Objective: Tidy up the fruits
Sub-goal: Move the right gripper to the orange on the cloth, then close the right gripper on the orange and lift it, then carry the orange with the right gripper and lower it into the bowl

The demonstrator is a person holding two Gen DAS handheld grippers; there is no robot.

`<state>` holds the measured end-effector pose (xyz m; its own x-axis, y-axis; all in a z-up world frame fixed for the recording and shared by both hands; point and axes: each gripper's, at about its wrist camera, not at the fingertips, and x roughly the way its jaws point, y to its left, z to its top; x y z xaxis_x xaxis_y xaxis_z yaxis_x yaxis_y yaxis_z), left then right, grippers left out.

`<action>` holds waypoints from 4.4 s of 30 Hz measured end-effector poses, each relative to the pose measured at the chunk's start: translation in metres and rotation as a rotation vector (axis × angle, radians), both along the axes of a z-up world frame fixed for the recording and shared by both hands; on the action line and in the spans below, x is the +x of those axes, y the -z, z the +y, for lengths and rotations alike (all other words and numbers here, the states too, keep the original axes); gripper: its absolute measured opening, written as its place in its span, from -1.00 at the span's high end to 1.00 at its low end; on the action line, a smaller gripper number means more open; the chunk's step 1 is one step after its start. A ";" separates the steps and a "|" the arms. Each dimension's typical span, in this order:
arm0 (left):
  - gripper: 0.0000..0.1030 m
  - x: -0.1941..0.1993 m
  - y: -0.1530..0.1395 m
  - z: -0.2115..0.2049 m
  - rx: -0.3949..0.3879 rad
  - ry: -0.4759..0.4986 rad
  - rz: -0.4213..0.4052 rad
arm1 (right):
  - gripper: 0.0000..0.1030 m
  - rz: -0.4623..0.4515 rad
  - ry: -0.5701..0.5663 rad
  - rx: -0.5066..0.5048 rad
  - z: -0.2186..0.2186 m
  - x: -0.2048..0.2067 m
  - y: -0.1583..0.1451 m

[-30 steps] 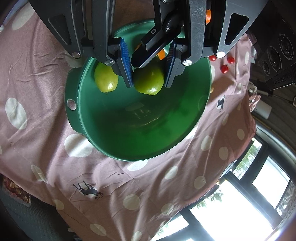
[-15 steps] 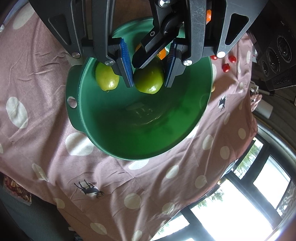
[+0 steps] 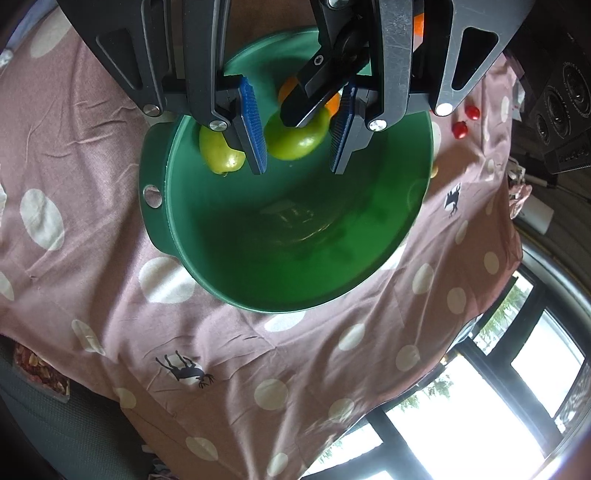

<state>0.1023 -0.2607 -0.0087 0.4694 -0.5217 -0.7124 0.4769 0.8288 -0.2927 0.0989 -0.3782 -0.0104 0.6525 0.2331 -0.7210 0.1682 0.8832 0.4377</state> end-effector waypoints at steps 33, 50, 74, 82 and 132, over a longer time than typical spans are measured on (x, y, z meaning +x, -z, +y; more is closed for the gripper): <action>-0.49 -0.111 -0.003 0.187 -0.103 -0.313 0.041 | -0.70 -0.097 -0.338 -0.007 0.113 -0.063 -0.030; -0.35 -0.114 0.038 0.192 -0.086 -0.296 0.140 | -0.35 0.047 -0.413 0.073 0.135 -0.076 0.011; 0.06 -0.097 0.051 0.177 -0.029 -0.280 0.144 | 0.08 0.175 -0.498 0.085 0.168 -0.048 0.049; 0.15 -0.090 0.057 0.173 -0.026 -0.290 0.151 | 0.13 0.170 -0.512 0.063 0.172 -0.047 0.052; 0.17 -0.058 -0.070 0.110 0.007 -0.218 -0.263 | 0.13 -0.232 -0.407 0.024 0.115 -0.033 -0.074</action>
<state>0.0442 -0.1510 0.0617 0.7374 -0.3848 -0.5551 0.3472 0.9209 -0.1772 0.0662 -0.2631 0.0633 0.6478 0.5182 -0.5584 -0.2944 0.8464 0.4438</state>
